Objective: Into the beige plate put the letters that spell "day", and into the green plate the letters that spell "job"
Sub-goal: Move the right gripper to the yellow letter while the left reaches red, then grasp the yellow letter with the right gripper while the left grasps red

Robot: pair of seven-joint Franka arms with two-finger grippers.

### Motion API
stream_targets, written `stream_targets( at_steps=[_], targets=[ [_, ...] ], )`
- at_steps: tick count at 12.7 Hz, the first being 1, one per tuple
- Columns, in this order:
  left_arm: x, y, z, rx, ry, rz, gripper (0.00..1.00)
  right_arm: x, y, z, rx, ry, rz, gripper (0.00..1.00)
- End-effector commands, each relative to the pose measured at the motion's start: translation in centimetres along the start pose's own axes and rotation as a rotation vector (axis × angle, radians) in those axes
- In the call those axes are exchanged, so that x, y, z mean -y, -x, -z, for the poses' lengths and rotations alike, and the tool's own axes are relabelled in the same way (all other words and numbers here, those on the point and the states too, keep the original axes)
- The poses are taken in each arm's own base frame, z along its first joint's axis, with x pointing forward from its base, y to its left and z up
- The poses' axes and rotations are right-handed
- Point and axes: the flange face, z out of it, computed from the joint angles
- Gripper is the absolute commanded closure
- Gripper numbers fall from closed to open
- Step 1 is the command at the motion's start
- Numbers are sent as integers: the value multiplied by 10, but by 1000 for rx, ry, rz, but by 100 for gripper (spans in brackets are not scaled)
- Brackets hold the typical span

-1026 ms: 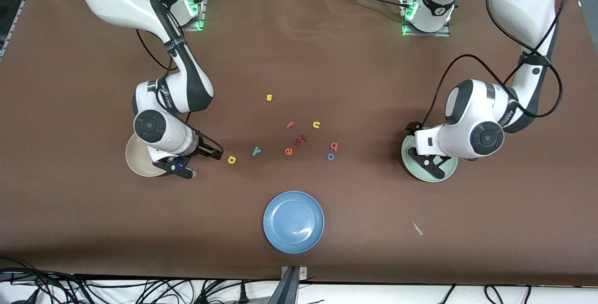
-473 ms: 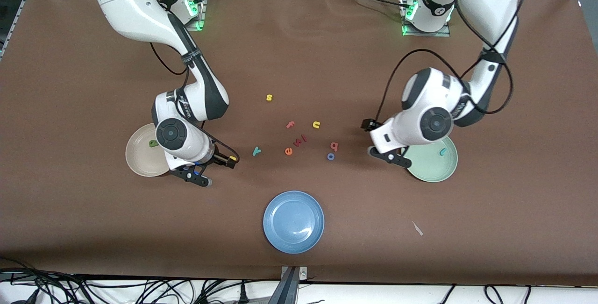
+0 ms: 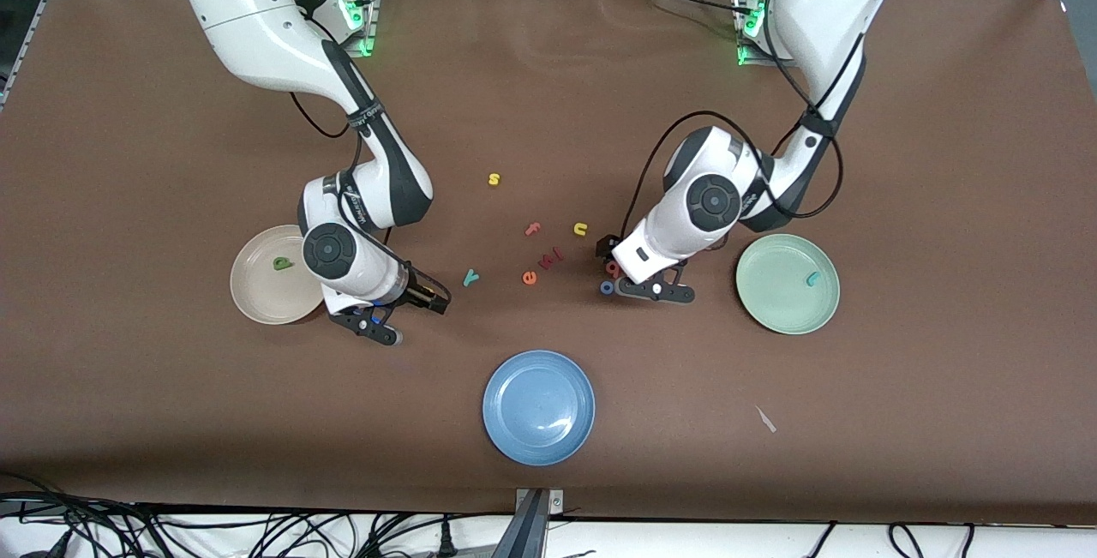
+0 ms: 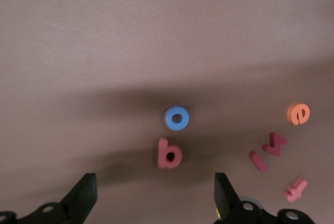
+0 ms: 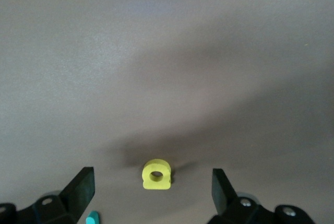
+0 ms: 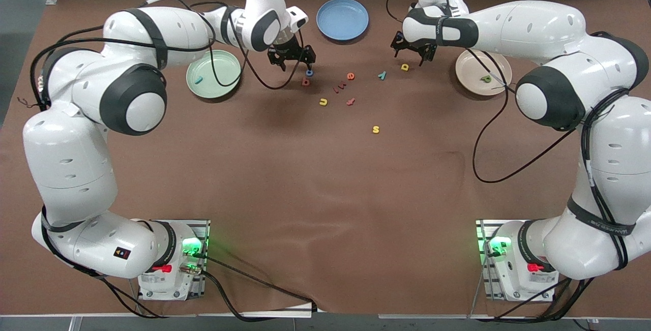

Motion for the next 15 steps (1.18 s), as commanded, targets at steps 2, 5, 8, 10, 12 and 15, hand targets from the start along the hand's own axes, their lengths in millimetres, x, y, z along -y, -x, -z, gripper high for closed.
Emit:
stream_targets(
  at_steps=[2, 5, 8, 10, 12, 15],
  targets=[
    [-15, 0, -21, -35, 10, -12, 30, 7, -2, -7, 1, -21, -15, 5],
    [-19, 8, -36, -29, -35, -66, 33, 6, -2, -15, 8, -15, -15, 8],
    [-18, 11, -41, -22, -43, -69, 33, 11, 2, -20, 3, -30, -10, 16],
    [-16, 13, -46, -17, -60, -84, 33, 10, 3, -21, 12, -36, -19, 28],
    [-16, 14, -47, -16, -63, -86, 41, 10, 3, -21, 13, -37, -17, 38],
    [-14, 13, -49, -19, -82, -105, 45, 8, 1, -22, 14, -34, -10, 46]
  ],
)
